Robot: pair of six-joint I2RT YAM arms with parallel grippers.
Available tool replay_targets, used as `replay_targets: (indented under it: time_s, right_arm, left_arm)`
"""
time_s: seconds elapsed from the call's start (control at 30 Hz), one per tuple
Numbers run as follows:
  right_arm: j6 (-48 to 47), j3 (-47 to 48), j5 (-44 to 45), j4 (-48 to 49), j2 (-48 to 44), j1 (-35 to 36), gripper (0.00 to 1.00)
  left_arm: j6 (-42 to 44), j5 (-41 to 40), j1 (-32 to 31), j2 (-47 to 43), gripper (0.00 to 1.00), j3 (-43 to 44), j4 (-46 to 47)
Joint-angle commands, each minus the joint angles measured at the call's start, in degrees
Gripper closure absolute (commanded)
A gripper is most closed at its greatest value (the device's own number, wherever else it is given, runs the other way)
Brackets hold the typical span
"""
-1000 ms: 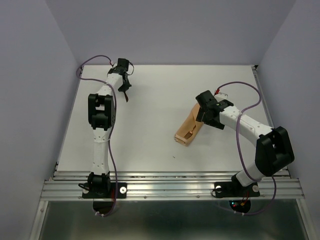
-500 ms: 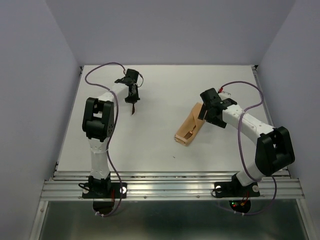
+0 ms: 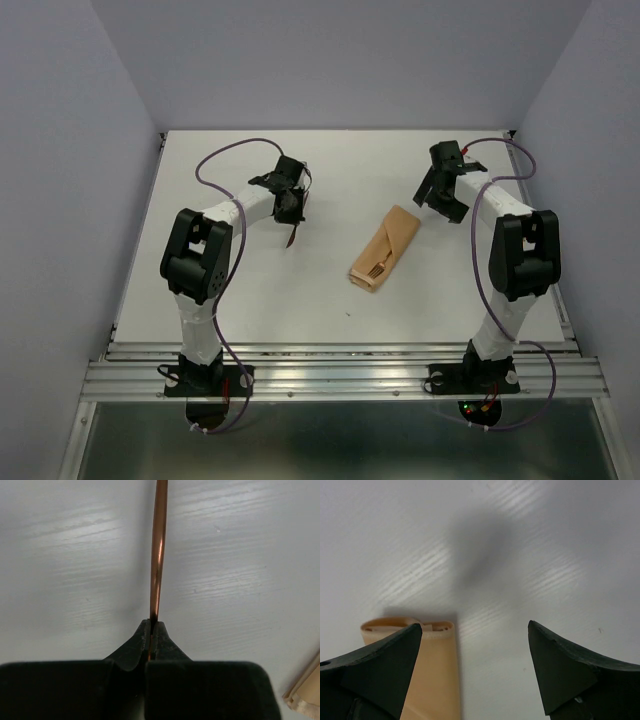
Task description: Fold the napkin into a case and place the utensils inside
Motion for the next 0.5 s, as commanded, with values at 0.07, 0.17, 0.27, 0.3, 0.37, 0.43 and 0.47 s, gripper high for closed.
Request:
replay_targets:
  time_s: [0.07, 0.17, 0.27, 0.3, 0.37, 0.43, 0.47]
  right_arm:
    - [-2.8, 11.2, 0.2, 0.4, 8.1, -1.3, 0.08]
    - [-2.8, 15.4, -0.7, -1.0, 13.0, -1.3, 0.09]
    - [-3.0, 16.8, -3.1, -1.7, 15.8, -1.3, 0.12]
    - [-3.2, 16.7, -3.8, -1.6, 15.9, -1.3, 0.13]
    - [-3.7, 15.2, -4.8, -0.7, 15.5, 0.0, 0.15]
    - [-3.9, 14.0, -5.1, -0.2, 14.9, 1.2, 0.16]
    - [-3.7, 13.5, -5.2, 0.1, 14.4, 1.7, 0.19]
  left_arm:
    - [1.3, 1.1, -3.4, -4.6, 1.00, -1.3, 1.6]
    - [1.6, 1.1, -4.9, -5.3, 1.00, -1.4, 1.3]
    - [2.0, 2.0, -6.4, -6.4, 1.00, -1.3, 1.0]
    - [2.1, 2.4, -6.9, -7.0, 1.00, -1.4, 1.0]
    - [2.3, 3.3, -7.7, -7.3, 1.00, -1.1, 0.5]
    - [2.5, 3.7, -9.4, -7.7, 1.00, -1.1, 0.2]
    - [2.5, 3.8, -9.9, -7.8, 1.00, -1.1, -0.3]
